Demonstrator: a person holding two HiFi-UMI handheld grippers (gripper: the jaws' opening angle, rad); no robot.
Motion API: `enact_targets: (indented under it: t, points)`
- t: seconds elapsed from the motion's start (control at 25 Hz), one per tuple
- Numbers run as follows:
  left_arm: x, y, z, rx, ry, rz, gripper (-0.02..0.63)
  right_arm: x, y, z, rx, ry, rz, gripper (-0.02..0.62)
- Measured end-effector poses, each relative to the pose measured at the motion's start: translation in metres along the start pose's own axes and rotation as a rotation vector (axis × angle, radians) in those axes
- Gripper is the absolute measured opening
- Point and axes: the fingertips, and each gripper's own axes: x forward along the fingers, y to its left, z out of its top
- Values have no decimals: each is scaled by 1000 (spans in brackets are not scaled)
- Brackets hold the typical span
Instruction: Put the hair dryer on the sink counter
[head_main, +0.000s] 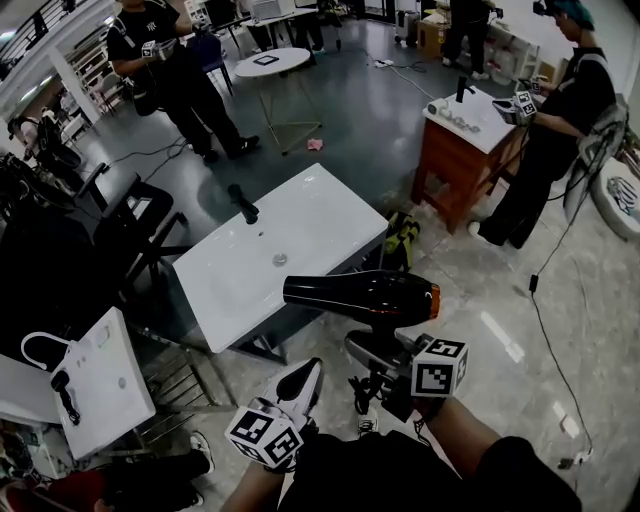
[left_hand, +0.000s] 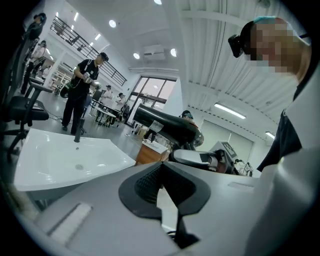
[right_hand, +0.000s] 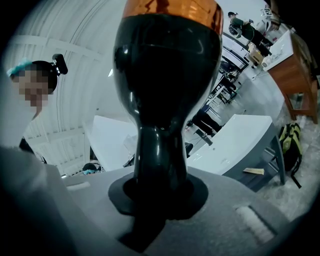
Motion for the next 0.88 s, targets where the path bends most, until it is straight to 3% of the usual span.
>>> enact_targets:
  t: [0.36,0.88]
  points:
    - [28,2,7,-1,14,-28,3,-1,-15,22,-3,-13,-25,49]
    - [77,58,36,-11,39,-86,3,41,-62,63,8,-46,-73,49]
